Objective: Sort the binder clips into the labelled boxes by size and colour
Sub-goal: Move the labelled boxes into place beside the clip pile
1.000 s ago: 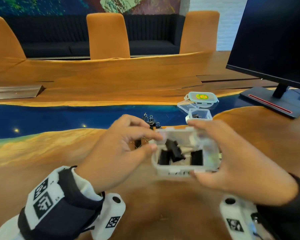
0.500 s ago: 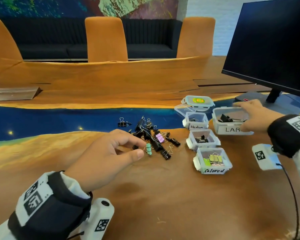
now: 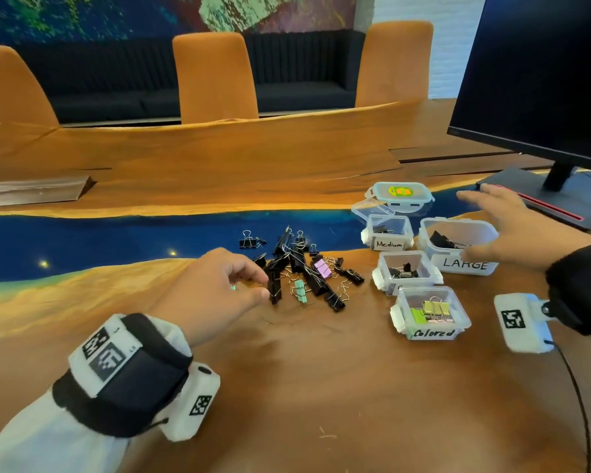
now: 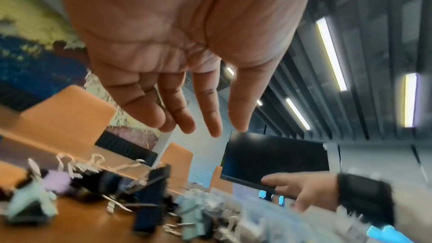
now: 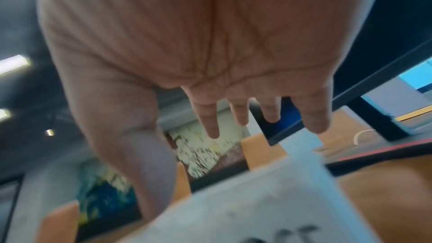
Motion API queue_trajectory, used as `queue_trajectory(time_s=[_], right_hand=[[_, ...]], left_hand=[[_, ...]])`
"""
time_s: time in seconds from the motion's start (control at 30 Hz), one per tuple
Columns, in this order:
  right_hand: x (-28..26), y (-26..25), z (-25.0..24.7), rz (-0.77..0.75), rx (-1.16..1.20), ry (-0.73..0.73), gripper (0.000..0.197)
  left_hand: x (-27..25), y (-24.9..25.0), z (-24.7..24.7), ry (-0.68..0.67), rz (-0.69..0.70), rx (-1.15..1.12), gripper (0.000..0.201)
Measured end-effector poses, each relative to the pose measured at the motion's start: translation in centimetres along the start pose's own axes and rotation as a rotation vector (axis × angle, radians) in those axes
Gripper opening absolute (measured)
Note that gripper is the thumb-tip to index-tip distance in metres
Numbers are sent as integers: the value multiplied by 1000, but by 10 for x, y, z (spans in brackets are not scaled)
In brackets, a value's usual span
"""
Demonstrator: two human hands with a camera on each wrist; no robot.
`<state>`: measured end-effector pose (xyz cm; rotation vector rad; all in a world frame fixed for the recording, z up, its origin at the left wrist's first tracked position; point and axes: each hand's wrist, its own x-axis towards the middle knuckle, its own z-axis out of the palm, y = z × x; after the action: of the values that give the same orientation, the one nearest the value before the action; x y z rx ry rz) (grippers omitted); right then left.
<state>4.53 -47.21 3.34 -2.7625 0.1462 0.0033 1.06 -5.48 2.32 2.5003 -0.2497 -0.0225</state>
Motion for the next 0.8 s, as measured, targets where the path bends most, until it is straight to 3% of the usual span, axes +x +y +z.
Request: queue_trajectory(time_s=[0.1, 0.23, 0.33, 0.57, 0.7, 0.8], right_hand=[[-37, -35, 1, -130, 164, 105, 87], [-82, -70, 21, -241, 407, 63, 73], [-101, -82, 41, -251, 589, -2, 67], [-111, -86, 67, -239, 680, 23, 57], [-113, -92, 75, -258, 730, 37, 53], [-115, -97, 82, -276, 735, 5, 51]], left_hand=[[21, -9, -3, -11, -58, 177, 19], [49, -26, -6, -96, -148, 322, 31], [60, -32, -3, -171, -210, 416, 31], [56, -38, 11, -326, -218, 586, 21], [40, -28, 10, -317, -156, 509, 15], [23, -8, 6, -245, -103, 241, 14]])
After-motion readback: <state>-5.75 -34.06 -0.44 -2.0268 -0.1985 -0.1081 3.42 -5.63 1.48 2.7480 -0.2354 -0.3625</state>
